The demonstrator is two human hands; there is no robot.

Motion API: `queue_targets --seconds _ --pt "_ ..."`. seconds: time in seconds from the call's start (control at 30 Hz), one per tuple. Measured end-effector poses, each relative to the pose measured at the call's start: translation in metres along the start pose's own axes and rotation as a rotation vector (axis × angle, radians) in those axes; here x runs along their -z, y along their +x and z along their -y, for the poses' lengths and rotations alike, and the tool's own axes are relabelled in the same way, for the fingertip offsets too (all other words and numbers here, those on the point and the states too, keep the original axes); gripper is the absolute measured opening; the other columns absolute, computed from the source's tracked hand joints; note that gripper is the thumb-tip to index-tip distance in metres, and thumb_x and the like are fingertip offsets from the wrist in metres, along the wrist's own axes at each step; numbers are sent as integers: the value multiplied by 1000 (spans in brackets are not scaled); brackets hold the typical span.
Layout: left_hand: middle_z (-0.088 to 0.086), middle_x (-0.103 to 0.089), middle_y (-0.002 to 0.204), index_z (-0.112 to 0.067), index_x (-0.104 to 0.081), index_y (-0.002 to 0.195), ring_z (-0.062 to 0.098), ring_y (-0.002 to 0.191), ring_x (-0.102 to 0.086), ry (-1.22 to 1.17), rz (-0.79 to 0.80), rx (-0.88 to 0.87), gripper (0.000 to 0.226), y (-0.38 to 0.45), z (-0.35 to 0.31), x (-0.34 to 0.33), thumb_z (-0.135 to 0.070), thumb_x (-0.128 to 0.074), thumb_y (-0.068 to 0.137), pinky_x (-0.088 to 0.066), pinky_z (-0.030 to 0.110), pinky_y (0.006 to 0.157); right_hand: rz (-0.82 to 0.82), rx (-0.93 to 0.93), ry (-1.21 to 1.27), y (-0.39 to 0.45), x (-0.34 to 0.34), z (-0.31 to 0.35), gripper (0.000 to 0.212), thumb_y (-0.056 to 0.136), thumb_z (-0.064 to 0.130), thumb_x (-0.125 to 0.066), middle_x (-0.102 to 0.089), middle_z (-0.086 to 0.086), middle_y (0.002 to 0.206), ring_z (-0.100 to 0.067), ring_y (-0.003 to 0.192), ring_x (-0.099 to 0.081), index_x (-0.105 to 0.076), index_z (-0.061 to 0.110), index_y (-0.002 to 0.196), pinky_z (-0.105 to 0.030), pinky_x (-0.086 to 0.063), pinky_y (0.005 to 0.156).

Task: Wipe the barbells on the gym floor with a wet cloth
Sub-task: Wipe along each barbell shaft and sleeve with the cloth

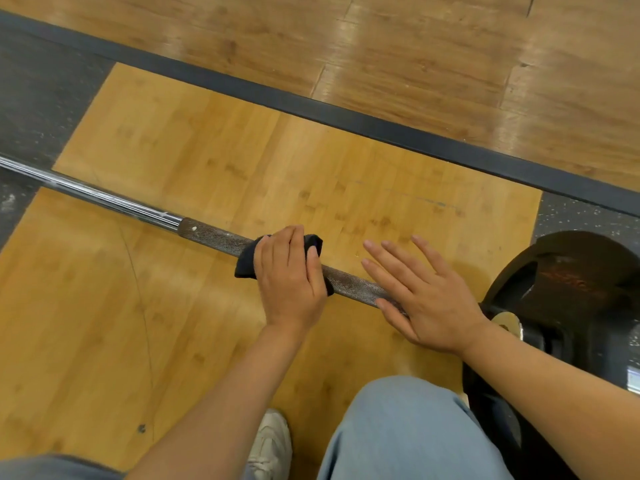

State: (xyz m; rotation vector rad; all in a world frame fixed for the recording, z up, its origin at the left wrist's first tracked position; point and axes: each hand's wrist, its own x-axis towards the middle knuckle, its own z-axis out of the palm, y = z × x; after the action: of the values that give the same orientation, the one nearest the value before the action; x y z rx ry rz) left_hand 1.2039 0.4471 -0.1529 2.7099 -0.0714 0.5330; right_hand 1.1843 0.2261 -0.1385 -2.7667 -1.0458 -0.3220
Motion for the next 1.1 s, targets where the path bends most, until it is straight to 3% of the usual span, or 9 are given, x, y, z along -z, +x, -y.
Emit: queue_targets --seconds 0.07,0.13,0.27,0.4,0.5,0.7,0.8,0.93,1.1 --pt "16 -68 109 3 -67 111 32 101 -62 9 -21 -69 43 10 20 6 -24 -34 103 -37 39 99 6 -5 -5 -2 0 1 54 103 38 -40 -32 -9 160 -29 142 -42 -38 11 150 -57 -33 113" --pt "16 -68 102 2 -67 103 34 93 -61 20 -78 38 38 26 39 10 -20 -35 102 -39 38 91 25 -1 -14 -1 0 2 53 103 37 -41 -34 -10 159 -30 140 -44 -44 10 148 -57 -35 112" --pt "14 -65 95 1 -65 94 33 89 -56 -4 -151 171 27 22 23 6 -14 -43 99 -39 44 94 42 44 -25 0 -1 1 48 104 33 -41 -39 -12 156 -31 136 -49 -53 7 142 -56 -38 110" --pt "13 -65 99 0 -68 98 30 93 -58 -62 -51 -79 31 -7 -3 1 -20 -44 98 -38 41 96 50 123 -85 -2 -1 1 44 105 31 -38 -41 -13 155 -31 134 -51 -53 8 140 -54 -39 109" --pt "15 -68 93 1 -69 96 30 86 -61 -13 -25 -236 41 10 24 8 -25 -38 101 -42 38 85 46 145 -96 -3 -2 0 43 104 30 -39 -46 -13 151 -31 129 -55 -53 9 139 -53 -44 106" --pt "14 -64 89 0 -64 90 33 82 -55 36 -110 86 32 26 39 9 -19 -41 101 -40 43 84 0 217 -91 -7 -9 -1 40 102 25 -41 -56 -11 142 -30 115 -61 -48 9 137 -47 -49 100" --pt "15 -63 100 1 -66 97 34 93 -55 2 -88 25 35 5 23 2 -21 -39 101 -40 49 95 3 249 -100 -8 -10 -1 43 100 23 -43 -53 -11 145 -30 116 -60 -46 8 140 -48 -46 103" --pt "16 -66 98 2 -67 98 35 90 -60 7 -52 -149 44 14 44 11 -27 -34 103 -39 41 88 21 289 -100 -8 -9 -2 45 102 20 -34 -51 -11 148 -30 118 -58 -41 8 145 -48 -41 104" --pt "17 -64 99 3 -65 95 35 94 -56 28 -155 172 32 22 39 4 -18 -42 100 -39 51 98 23 296 -100 -8 -9 -2 47 102 22 -34 -50 -11 148 -30 118 -58 -39 7 146 -48 -40 105"
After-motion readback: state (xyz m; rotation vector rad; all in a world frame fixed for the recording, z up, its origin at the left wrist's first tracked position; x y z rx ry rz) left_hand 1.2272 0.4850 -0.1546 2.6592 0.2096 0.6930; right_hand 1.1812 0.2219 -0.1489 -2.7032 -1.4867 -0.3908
